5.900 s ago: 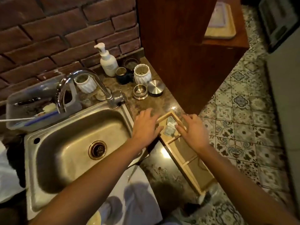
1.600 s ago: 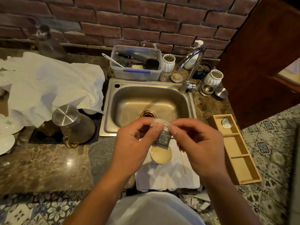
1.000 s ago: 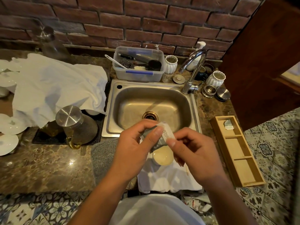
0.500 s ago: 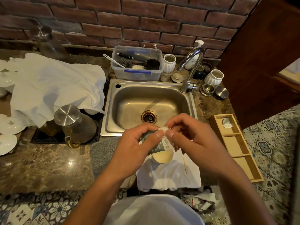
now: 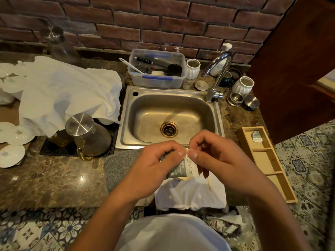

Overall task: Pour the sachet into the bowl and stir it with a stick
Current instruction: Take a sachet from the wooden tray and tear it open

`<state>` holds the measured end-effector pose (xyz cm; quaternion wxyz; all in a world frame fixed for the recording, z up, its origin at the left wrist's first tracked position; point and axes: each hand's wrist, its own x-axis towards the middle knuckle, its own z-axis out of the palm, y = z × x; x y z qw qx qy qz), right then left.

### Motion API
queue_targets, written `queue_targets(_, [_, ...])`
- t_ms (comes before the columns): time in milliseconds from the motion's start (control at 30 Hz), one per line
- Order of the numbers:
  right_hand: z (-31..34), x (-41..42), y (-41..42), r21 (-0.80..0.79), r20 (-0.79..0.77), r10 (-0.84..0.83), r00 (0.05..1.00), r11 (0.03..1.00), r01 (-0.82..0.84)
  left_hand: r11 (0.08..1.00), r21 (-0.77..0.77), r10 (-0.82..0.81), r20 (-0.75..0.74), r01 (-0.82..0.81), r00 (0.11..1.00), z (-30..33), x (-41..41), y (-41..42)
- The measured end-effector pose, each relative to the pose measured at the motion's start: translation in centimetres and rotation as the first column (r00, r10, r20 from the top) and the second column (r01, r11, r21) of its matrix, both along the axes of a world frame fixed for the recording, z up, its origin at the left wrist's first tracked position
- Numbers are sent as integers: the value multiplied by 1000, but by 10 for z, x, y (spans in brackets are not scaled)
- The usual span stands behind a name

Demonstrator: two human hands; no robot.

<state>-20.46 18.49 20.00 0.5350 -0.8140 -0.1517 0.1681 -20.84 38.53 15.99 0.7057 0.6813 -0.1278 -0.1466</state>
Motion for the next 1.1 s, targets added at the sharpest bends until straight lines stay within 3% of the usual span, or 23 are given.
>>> queue_targets(233, [2,-3,-2,-18,25,52,998,999,-52,999,-41,-26,-13,26,1000,-1,1,2])
queue_targets(367, [1,-5,-3,-77,129,76,989,995,-66,999,-49,19,-49,-21,999,-3,-2,-3])
queue_targets(467, [-1,-6,-3,-158,244,107,964,985,-69,995,-83,53,-107,-62,993,-6,-5,-8])
queue_targets(600, [-8,-7,-2,-285,390,108,915,959,9,969,-184,108,-294,-167,950,-12,-9,-19])
queue_targets(700, [-18,-10,1,-319,477,57,877,941,112,968,-140,154,-334,-210,930,-13,-8,-23])
queue_targets(900, [-33,-20,5,-280,558,-62,827,925,257,980,22,201,-202,-200,959,-6,-2,-24])
queue_targets(1000, [-33,-23,6,-216,513,-138,847,935,283,979,60,204,-190,-196,960,-8,-2,-24])
queue_targets(1100, [-28,-23,3,-23,238,-244,940,966,256,986,-12,161,-181,-166,970,-8,-3,-21])
